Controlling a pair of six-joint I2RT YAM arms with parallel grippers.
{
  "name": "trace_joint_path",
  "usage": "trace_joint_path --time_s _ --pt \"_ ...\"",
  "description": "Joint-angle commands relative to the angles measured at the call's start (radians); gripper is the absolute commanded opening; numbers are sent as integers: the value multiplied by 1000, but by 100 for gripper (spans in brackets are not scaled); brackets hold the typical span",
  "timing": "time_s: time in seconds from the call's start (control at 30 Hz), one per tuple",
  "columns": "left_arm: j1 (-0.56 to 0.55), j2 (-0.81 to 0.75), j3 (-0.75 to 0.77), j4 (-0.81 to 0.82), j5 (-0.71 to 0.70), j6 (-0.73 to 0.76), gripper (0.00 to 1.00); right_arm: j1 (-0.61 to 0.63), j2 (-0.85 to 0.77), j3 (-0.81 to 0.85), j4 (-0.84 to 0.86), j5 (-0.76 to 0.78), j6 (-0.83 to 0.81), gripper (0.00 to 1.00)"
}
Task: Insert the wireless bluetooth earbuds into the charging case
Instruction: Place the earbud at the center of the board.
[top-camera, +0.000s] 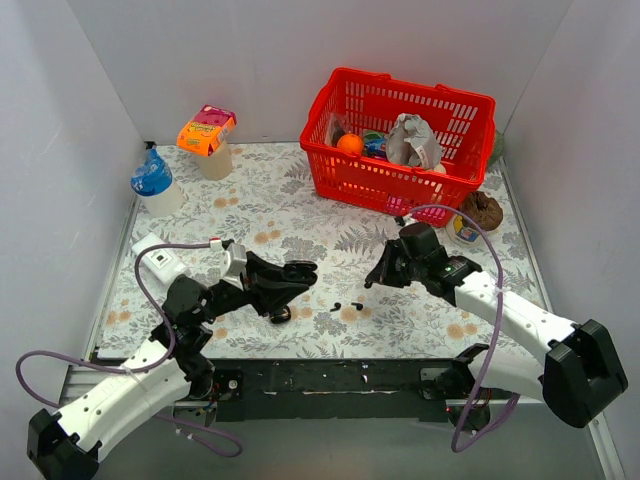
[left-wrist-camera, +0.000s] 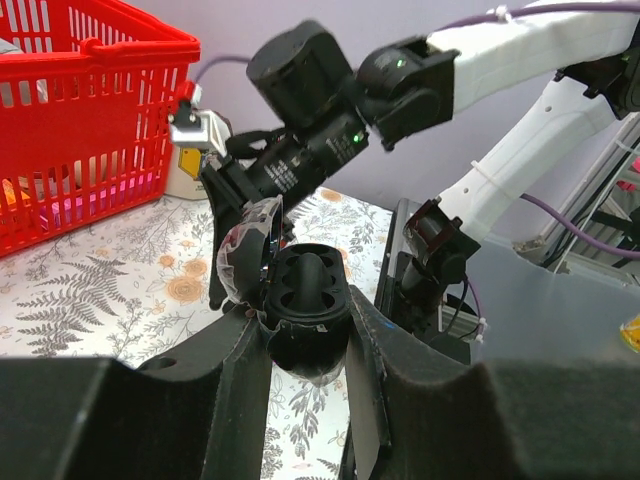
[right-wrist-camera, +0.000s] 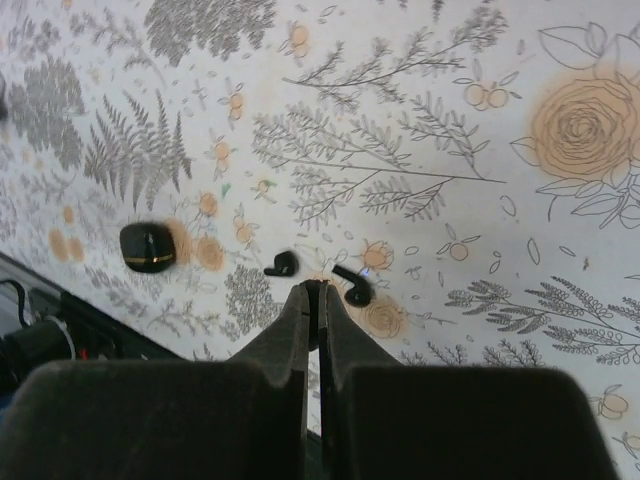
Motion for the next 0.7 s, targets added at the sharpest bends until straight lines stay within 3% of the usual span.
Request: trace_joint_path --time_s 0.0,0.07,0.23,0.43,0.5,0.67 --pt "-3 -24 -11 5 -27 -34 0 -45 -5 -87 303 71 212 1" --pt "-3 -42 -17 -1 -36 -38 0 -50 -11 -129 352 181 266 1" --pt "-5 -84 -38 -12 -60 -38 0 -58 33 -235 466 293 445 1" --pt "-3 -96 -46 -15 -73 -40 0 -62 171 -232 460 297 470 1" --pt "-5 -93 -44 -16 -73 -40 0 -62 203 -233 466 287 469 6" --pt "-5 -96 -46 -29 -68 -40 0 -62 245 -199 426 240 412 35"
